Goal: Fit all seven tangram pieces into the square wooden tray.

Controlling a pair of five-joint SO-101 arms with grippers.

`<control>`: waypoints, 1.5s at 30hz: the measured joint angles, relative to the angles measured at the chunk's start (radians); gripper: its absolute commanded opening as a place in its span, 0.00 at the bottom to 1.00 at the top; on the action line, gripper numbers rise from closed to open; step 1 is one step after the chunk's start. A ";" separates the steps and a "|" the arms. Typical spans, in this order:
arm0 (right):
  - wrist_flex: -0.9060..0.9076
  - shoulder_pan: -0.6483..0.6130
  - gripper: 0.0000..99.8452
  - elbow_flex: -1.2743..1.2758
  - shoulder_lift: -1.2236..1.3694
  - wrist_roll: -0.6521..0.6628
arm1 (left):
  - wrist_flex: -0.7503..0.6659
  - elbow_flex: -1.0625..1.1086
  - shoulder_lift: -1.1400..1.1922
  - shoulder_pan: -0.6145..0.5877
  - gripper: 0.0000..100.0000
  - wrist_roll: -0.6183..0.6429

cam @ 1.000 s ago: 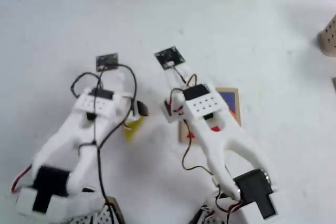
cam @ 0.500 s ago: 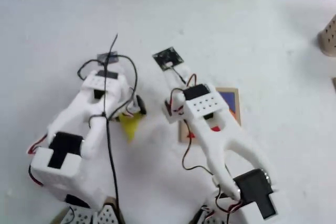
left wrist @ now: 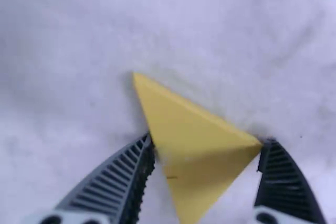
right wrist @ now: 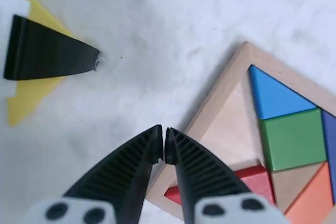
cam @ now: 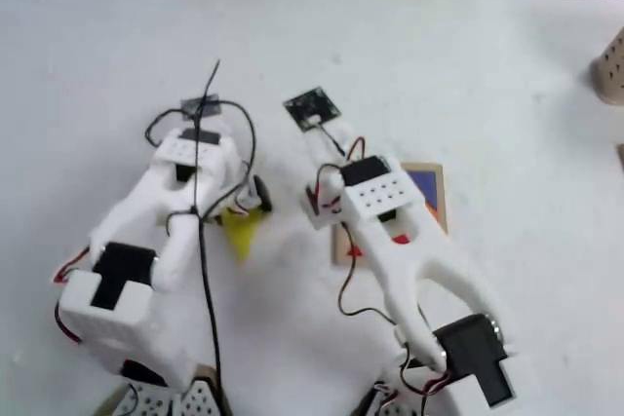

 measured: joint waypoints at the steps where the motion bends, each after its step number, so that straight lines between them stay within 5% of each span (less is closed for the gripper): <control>1: 0.000 0.000 0.02 0.000 0.000 0.000 | 0.000 0.000 0.000 0.000 0.31 0.000; 6: 0.000 0.000 0.02 0.000 0.000 0.000 | 0.000 0.000 0.000 0.000 0.30 0.000; 13: 0.000 0.000 0.02 0.000 0.000 0.000 | 0.000 -0.011 -0.015 0.002 0.09 -0.003; 29: 0.000 0.000 0.02 0.000 0.000 0.000 | -0.014 -0.051 -0.020 -0.003 0.11 -0.109; 34: 0.000 0.000 0.02 0.000 0.000 0.000 | -0.014 -0.052 -0.021 0.000 0.02 -0.110; 45: 0.000 0.034 0.02 0.000 0.000 0.000 | -0.014 -0.057 -0.023 0.005 0.02 -0.276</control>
